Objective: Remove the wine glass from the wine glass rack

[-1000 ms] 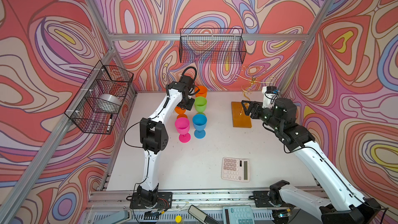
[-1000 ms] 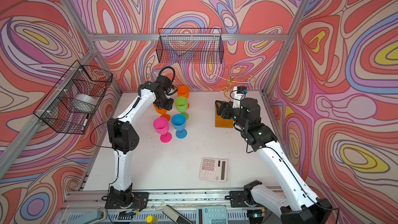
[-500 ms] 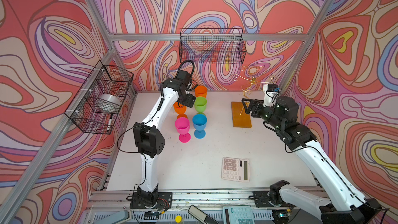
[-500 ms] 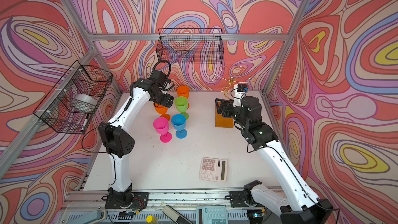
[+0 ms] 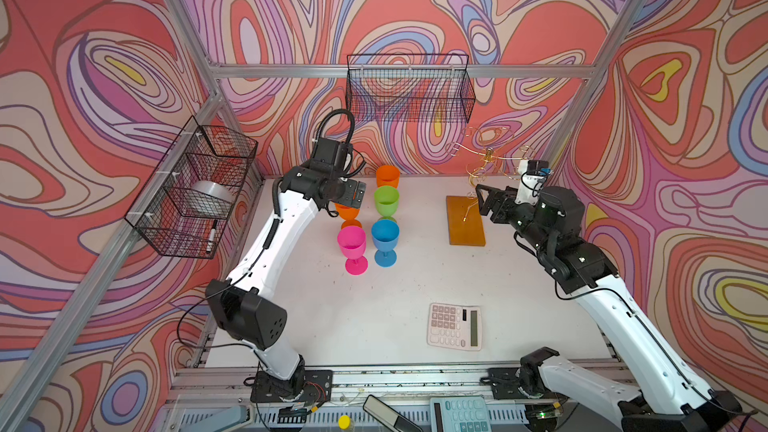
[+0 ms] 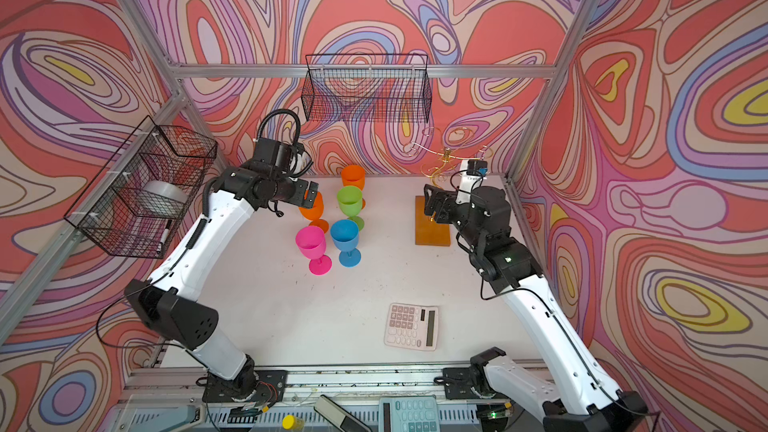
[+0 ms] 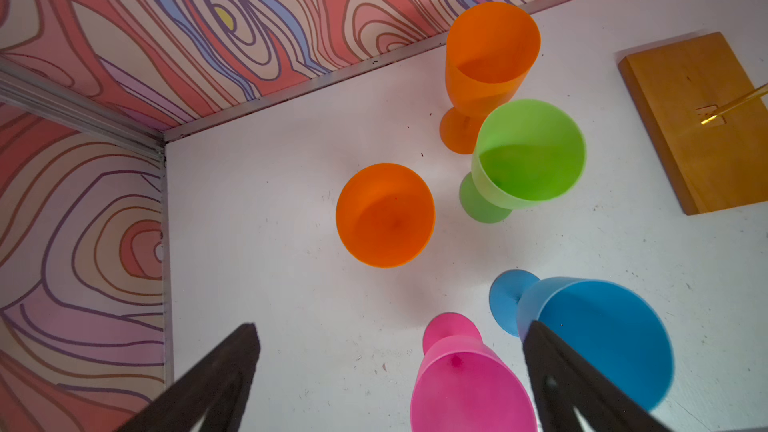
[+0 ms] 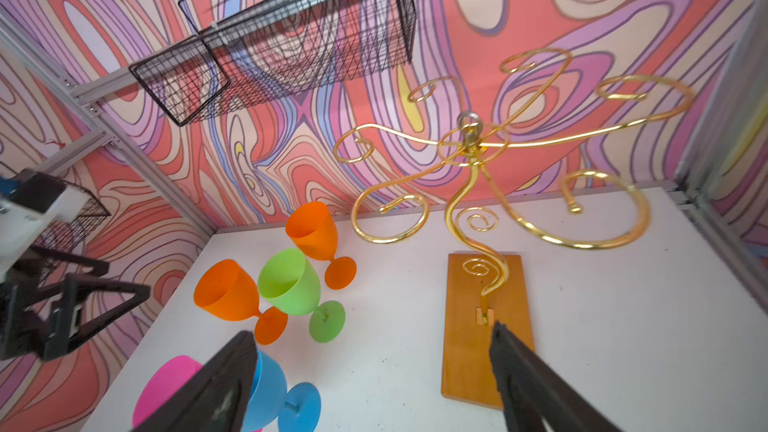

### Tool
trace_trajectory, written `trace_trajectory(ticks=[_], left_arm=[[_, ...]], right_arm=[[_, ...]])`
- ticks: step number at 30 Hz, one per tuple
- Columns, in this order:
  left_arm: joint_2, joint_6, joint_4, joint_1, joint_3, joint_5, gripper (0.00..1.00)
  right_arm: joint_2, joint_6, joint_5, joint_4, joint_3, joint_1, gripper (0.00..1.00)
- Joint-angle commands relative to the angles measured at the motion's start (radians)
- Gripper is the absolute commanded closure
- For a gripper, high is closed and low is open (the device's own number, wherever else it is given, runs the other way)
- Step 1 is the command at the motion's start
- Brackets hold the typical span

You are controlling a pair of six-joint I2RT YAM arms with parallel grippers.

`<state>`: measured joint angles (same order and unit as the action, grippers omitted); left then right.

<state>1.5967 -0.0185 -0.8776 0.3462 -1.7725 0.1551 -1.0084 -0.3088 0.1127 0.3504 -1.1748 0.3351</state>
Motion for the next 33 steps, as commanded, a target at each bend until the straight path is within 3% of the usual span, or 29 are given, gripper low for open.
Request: trace_trajectory(ticks=[1, 8, 14, 20, 28, 33], left_arm=[[-0.120, -0.052, 0.175, -0.001, 0.125, 0.050, 0.00], [-0.347, -0.110, 0.364, -0.002, 0.411, 0.164, 0.00], [-0.477, -0.198, 0.434, -0.024, 0.588, 0.259, 0.00], [-0.562, -0.324, 0.419, -0.088, 0.706, 0.319, 0.00], [-0.596, -0.396, 0.562, -0.170, 0.915, 0.335, 0.00], [-0.522, -0.413, 0.622, -0.259, 0.984, 0.225, 0.00]], right_arm=[[0.056, 0.055, 0.174, -0.038, -0.031, 0.004, 0.05], [0.149, 0.052, 0.428, -0.065, 0.069, 0.003, 0.03], [0.204, -0.007, 0.521, 0.008, 0.202, 0.003, 0.02], [0.226, -0.070, 0.516, 0.004, 0.377, -0.001, 0.02], [0.088, -0.048, 0.429, -0.269, 0.586, -0.059, 0.02], [-0.073, -0.007, 0.415, -0.453, 0.612, -0.092, 0.02]])
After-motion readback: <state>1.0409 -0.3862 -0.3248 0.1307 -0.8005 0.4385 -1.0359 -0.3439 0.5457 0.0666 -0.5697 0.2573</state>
